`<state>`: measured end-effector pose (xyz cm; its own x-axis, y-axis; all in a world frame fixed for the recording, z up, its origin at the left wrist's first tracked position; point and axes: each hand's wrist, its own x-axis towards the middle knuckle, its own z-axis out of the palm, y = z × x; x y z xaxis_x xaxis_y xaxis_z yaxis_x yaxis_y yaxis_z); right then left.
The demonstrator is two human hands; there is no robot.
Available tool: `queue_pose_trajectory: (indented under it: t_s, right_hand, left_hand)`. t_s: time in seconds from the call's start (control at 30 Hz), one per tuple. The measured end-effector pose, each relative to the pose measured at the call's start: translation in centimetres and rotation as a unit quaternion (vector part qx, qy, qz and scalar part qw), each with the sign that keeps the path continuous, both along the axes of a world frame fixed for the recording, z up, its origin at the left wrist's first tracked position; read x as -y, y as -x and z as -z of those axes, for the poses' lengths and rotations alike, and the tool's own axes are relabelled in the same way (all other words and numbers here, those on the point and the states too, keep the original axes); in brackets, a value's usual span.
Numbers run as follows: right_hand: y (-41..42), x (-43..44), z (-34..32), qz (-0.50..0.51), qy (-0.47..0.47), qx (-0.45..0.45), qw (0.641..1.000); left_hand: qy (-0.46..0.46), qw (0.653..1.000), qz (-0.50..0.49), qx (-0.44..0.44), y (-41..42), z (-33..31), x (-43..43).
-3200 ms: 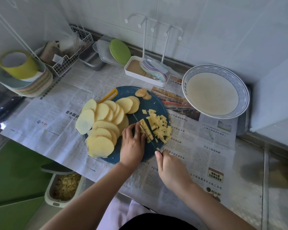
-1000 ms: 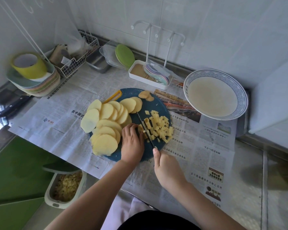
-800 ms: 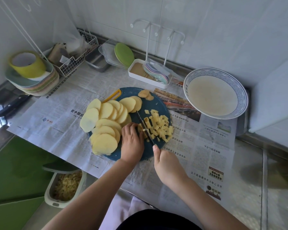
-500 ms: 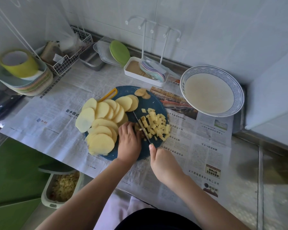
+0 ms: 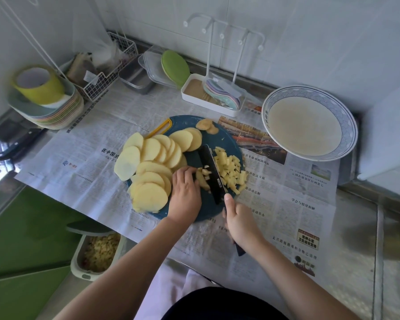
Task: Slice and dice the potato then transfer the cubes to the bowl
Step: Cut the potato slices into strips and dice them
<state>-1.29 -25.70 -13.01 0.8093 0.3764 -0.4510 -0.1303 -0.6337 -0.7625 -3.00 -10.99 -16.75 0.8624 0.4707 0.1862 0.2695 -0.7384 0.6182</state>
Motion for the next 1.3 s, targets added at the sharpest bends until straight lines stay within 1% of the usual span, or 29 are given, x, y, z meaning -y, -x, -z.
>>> queue_pose_trajectory:
  t_s: [0.1, 0.27, 0.4, 0.47, 0.53, 0.67, 0.73, 0.9, 1.0, 1.1, 1.3]
  right_hand:
    - [-0.3, 0.6, -0.3, -0.002, -0.036, -0.020, 0.999]
    - [0.1, 0.9, -1.3, -0.007, -0.037, 0.020, 0.999]
    - [1.3, 0.6, -2.3, -0.013, -0.041, 0.046, 0.998]
    - [1.9, 0.3, -2.5, -0.022, -0.045, 0.053, 0.997]
    - [2.3, 0.0, -2.4, -0.023, -0.056, 0.033, 0.998]
    - [2.5, -0.3, -1.8, -0.021, -0.057, 0.005, 0.998]
    - [2.3, -0.3, -1.6, -0.013, -0.054, 0.010, 0.998]
    - [1.6, 0.5, -1.2, 0.007, -0.040, 0.044, 0.998]
    - [1.4, 0.6, -1.4, -0.007, -0.040, 0.050, 0.998]
    - [1.7, 0.3, -1.9, -0.027, -0.039, 0.032, 0.998]
    - [2.1, -0.4, -1.9, -0.052, -0.017, 0.028, 0.998]
  left_hand:
    - [-0.008, 1.000, -0.005, 0.002, -0.1, -0.1, -0.2]
    - [-0.012, 1.000, 0.001, -0.003, -0.1, -0.4, -0.2]
    - [0.023, 0.999, -0.008, 0.028, 0.2, -1.7, -0.4]
    - [0.040, 0.999, -0.010, 0.030, 0.6, -2.9, -0.6]
    - [0.067, 0.998, -0.013, -0.002, 1.0, -4.0, -0.7]
    - [0.094, 0.988, -0.039, -0.118, 1.1, -4.7, -1.4]
    - [0.099, 0.981, -0.044, -0.160, 0.9, -4.6, -1.6]
    - [0.122, 0.966, -0.030, -0.227, -0.1, -4.4, -1.2]
    - [0.158, 0.955, -0.042, -0.246, -0.8, -4.0, -1.5]
    - [0.197, 0.947, -0.058, -0.246, -1.3, -3.8, -1.6]
    - [0.203, 0.938, -0.060, -0.274, -1.8, -4.1, -1.6]
